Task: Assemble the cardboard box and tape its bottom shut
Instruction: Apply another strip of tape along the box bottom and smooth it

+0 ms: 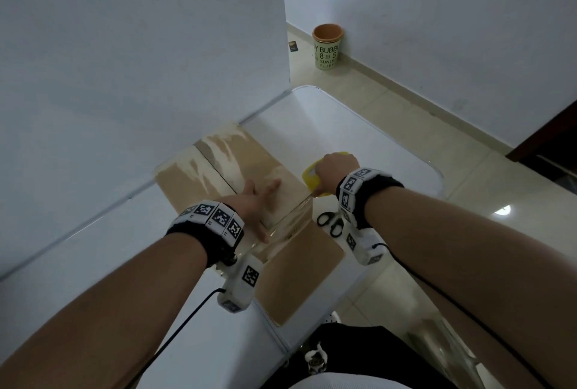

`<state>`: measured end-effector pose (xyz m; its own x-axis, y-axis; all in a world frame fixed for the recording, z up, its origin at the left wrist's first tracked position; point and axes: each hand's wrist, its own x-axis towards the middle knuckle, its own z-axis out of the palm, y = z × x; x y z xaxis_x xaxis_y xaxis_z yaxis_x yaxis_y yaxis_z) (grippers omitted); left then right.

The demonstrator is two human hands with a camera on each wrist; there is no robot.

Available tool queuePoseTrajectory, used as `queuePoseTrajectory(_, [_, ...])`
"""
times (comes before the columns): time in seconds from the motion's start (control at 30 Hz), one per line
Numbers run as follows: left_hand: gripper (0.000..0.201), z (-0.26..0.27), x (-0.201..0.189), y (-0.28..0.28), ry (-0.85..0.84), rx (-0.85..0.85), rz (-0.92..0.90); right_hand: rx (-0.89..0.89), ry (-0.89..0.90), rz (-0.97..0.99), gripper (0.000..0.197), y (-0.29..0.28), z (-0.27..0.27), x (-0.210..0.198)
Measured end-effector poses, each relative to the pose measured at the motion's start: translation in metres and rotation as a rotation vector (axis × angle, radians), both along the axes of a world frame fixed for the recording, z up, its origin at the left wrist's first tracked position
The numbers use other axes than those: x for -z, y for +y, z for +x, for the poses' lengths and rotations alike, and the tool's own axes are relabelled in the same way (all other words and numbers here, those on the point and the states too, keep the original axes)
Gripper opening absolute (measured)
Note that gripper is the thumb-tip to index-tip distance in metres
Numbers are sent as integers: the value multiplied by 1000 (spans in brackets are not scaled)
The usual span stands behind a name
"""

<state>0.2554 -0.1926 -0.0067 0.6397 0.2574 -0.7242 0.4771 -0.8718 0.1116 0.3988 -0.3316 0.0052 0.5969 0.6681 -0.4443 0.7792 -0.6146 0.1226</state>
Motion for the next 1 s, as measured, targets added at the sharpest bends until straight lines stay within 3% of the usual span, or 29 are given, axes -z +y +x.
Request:
queuePoseTrajectory(0.23, [133, 2, -3, -2, 36, 13, 5, 1, 175, -105, 40, 6, 23, 5])
queuePoseTrajectory(0.3, [133, 4, -4, -3, 47, 10, -1, -9, 188, -125, 24, 5, 24, -1])
queuePoseTrajectory(0.33, [133, 5, -5, -4, 54, 5, -3, -29, 186, -113, 13, 4, 24, -5])
queuePoseTrajectory(0.4, [133, 5, -5, -4, 57, 1, -3, -44, 173, -102, 19, 4, 25, -9])
queuePoseTrajectory(0.43, [133, 5, -5, -3, 51, 3, -6, -45, 175, -123, 12, 5, 25, -9])
queuePoseTrajectory(0.6, [134, 2, -2, -1, 11, 4, -19, 2, 133, -62, 36, 11, 24, -6])
queuePoseTrajectory(0.77, [132, 0, 1, 1, 9, -3, -34, 14, 54, -82, 37, 27, 34, 30])
queuePoseTrajectory(0.87, [133, 0, 2, 2, 7, 11, -32, -39, 4, -85, 15, 27, 32, 25])
queuePoseTrajectory(1.0, [126, 9, -5, 3, 77, 35, -7, -132, -35, -30, 17, 22, 25, 7])
